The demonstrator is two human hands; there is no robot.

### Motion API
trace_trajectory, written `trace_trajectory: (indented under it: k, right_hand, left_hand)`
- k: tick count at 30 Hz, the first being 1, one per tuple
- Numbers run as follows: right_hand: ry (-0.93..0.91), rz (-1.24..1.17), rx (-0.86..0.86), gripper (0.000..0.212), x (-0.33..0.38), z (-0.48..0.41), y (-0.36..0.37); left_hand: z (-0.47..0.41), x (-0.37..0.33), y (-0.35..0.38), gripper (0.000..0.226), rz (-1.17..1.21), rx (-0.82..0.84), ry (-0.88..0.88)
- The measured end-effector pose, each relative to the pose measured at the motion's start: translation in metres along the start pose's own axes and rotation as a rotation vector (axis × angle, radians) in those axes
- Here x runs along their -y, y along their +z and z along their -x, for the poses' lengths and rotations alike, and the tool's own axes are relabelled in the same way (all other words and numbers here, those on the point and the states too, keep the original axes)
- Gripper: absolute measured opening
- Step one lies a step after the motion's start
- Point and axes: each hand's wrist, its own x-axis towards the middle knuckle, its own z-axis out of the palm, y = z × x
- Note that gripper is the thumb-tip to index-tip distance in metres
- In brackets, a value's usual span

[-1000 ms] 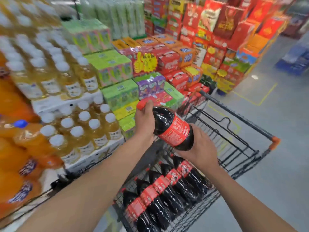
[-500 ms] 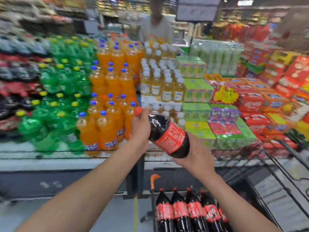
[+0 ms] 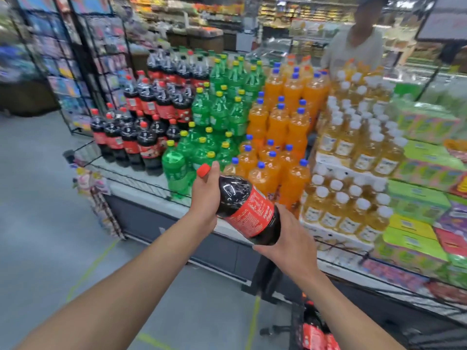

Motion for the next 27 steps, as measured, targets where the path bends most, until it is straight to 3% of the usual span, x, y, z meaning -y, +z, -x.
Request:
trace_trajectory:
  k: [3, 14, 25, 27]
  right_hand:
    - [-0.034, 0.011, 0.027, 0.119, 0.046, -0.005, 0.028]
    - [-0.123, -0.014, 0.073, 0.116, 0.205, -0.031, 0.128]
    - [-0.197, -0.096, 0.130, 0.110, 0.280, -0.105, 0.192]
    - [-0.199, -0.123, 0.147, 0.109, 0.288, -0.128, 0.205]
  left_hand:
    - [-0.015, -0.010, -0.056, 0.053, 0.006, -0.045, -0.009]
    - [-0.072, -0.064, -0.245, 0.037, 0.143, -0.061, -0.028]
    - [-0.155, -0.093, -0.329, 0.052, 0.280, -0.071, -0.061]
    - [-0.178, -0.101, -0.335, 0.045, 0.285, -0.078, -0.047]
